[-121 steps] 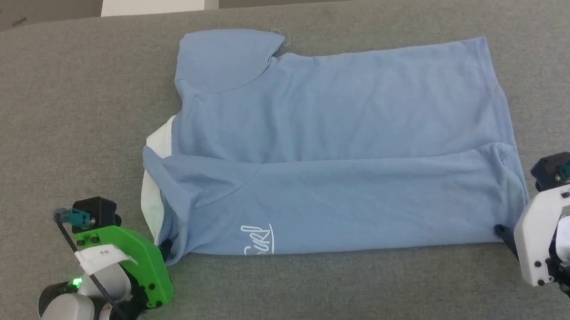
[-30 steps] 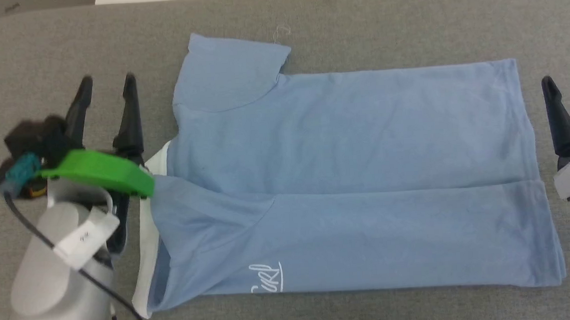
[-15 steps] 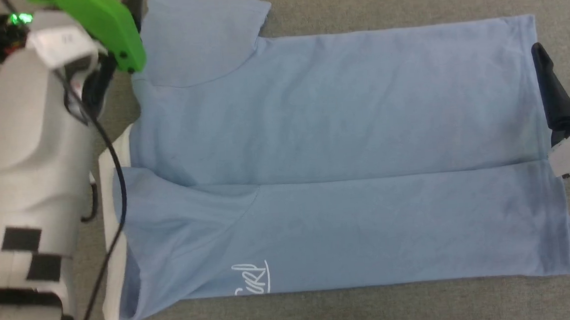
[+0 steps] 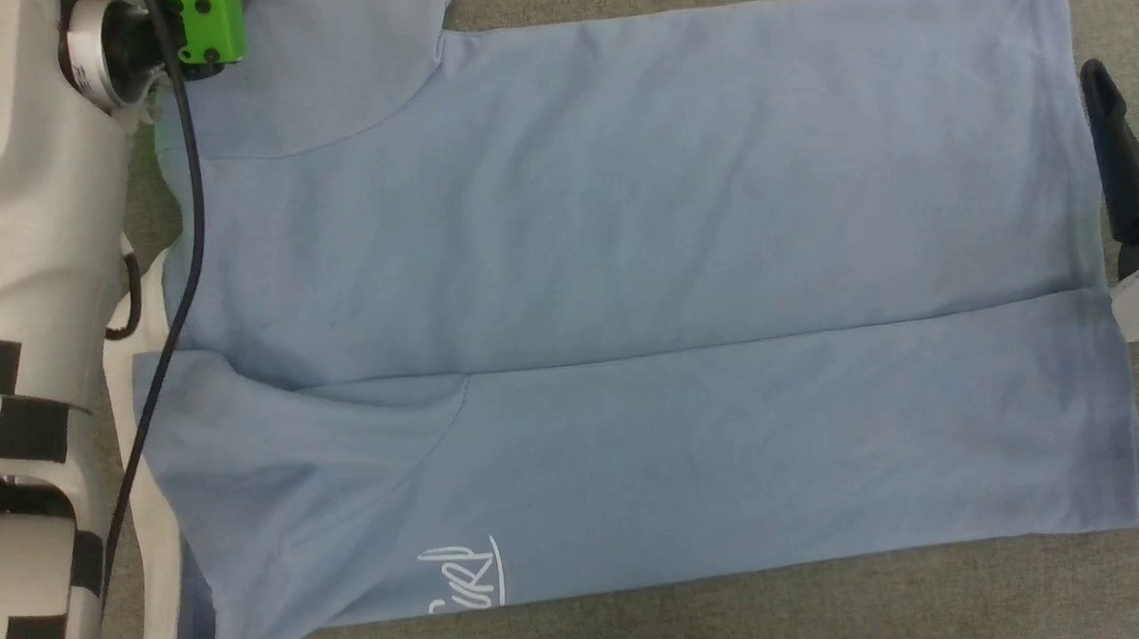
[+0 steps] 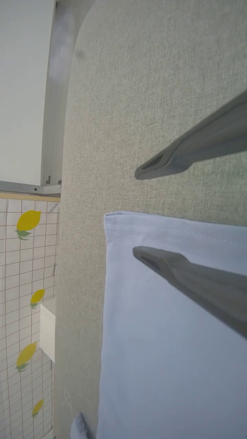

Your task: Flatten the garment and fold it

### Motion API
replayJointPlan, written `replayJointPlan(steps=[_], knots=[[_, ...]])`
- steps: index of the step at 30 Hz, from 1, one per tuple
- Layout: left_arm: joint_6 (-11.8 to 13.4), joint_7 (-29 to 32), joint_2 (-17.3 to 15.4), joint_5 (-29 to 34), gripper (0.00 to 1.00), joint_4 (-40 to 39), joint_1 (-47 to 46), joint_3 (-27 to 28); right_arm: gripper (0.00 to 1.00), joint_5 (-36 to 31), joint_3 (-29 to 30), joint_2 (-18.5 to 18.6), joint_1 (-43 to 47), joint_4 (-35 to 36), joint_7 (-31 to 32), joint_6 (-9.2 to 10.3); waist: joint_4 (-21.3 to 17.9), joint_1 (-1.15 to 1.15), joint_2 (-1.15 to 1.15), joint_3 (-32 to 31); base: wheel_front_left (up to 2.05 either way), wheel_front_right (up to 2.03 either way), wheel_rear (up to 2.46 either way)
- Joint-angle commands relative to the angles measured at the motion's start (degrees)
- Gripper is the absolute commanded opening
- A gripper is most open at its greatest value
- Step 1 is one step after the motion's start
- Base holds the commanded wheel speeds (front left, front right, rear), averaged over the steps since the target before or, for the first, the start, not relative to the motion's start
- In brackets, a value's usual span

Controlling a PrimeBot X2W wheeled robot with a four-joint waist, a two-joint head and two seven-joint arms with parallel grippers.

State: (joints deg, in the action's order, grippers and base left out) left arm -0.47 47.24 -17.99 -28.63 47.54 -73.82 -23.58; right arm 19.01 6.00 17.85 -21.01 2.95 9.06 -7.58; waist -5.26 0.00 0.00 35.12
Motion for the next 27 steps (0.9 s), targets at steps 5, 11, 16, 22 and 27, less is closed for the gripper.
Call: replayJointPlan(steps=[5, 11, 16, 22, 27], knots=[[-0.04, 5.18, 1.44, -1.91, 0.00, 0.49, 4.38, -1.45, 1.00, -0.75, 0.78, -0.32, -0.08, 0.67, 0.04, 0.09, 0.66, 0.00, 0.00, 1.18, 0.00, 0.00, 0.00], [-1.06, 3.79, 2.45, -4.01, 0.00, -2.99, 5.29, -0.51, 1.00, -1.26, 0.95, 1.69, -2.01, 1.85, 2.61, 0.09, 1.92, 0.00, 0.00, 0.70, 0.00, 0.00, 0.00], [-1.68, 2.65, 2.77, -5.62, 0.00, -5.80, 4.89, 0.58, 1.00, -0.31, -0.86, 5.35, -7.44, 2.43, 14.36, 0.09, 2.44, 0.00, 0.00, -0.49, 0.00, 0.00, 0.00], [-1.73, 3.39, 2.34, -6.27, 0.00, -9.09, 4.57, 0.71, 1.00, 0.30, -6.72, 9.05, -17.68, -0.43, 39.52, 0.09, 3.29, 0.00, 0.00, -0.99, 0.00, 0.00, 0.00], [-1.66, 4.18, 2.22, -6.51, 0.00, -12.29, 4.08, 0.47, 1.00, -1.27, -9.52, 10.17, -24.60, -2.85, 54.36, 0.09, 4.79, 0.00, 0.00, 0.50, 0.00, 0.00, 0.00]])
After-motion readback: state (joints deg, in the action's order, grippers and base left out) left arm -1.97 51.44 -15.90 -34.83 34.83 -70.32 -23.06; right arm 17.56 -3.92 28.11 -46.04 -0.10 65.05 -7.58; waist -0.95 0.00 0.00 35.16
